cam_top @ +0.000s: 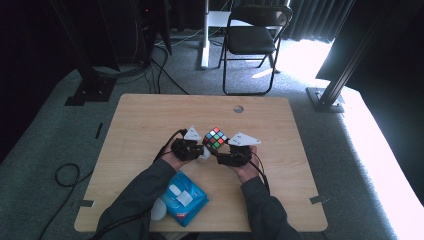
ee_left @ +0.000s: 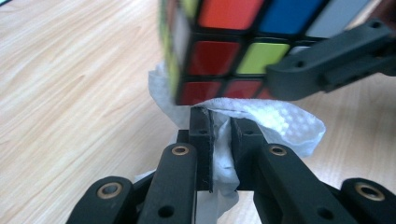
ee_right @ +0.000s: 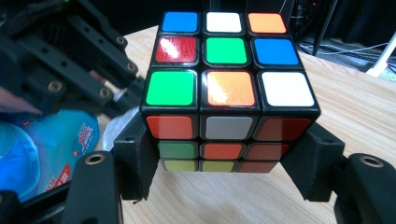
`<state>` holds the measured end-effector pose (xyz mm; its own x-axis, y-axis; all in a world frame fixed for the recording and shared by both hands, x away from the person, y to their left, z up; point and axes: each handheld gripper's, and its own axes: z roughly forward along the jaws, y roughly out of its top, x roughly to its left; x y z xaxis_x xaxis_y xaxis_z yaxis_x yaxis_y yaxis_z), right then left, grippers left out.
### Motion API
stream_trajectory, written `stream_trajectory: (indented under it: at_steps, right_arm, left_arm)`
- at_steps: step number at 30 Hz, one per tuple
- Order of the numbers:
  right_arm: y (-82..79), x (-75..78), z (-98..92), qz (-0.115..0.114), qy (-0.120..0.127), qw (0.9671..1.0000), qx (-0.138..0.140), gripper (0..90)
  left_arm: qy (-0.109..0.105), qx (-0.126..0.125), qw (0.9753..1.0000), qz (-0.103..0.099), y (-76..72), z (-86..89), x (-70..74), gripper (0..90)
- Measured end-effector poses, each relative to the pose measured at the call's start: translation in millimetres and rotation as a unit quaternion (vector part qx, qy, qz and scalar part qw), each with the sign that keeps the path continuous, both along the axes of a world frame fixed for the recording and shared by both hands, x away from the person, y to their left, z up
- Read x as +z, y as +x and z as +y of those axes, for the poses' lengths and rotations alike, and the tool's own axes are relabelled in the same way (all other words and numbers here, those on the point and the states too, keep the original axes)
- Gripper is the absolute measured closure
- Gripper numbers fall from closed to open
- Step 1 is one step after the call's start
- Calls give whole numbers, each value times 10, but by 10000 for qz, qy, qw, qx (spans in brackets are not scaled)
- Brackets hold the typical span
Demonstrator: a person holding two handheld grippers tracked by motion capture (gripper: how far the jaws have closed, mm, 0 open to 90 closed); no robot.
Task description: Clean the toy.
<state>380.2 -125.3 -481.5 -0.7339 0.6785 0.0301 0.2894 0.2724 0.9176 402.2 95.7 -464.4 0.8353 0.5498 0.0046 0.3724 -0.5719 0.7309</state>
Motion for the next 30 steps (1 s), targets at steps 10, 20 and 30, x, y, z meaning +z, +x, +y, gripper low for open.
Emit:
stream_trajectory:
  at_steps: [10,20,30]
  right_arm:
    - [-3,-2,0,3,-10,10000,18,343]
    - [-2,-6,3,29,10,10000,24,343]
    - [-1,-2,6,56,89,9999,29,343]
  left_arm:
    - [-81,413,9991,-35,67,117,26,820]
    - [9,284,9996,-36,40,55,4,821]
    - [21,25,10000,-2,-3,-27,-11,821]
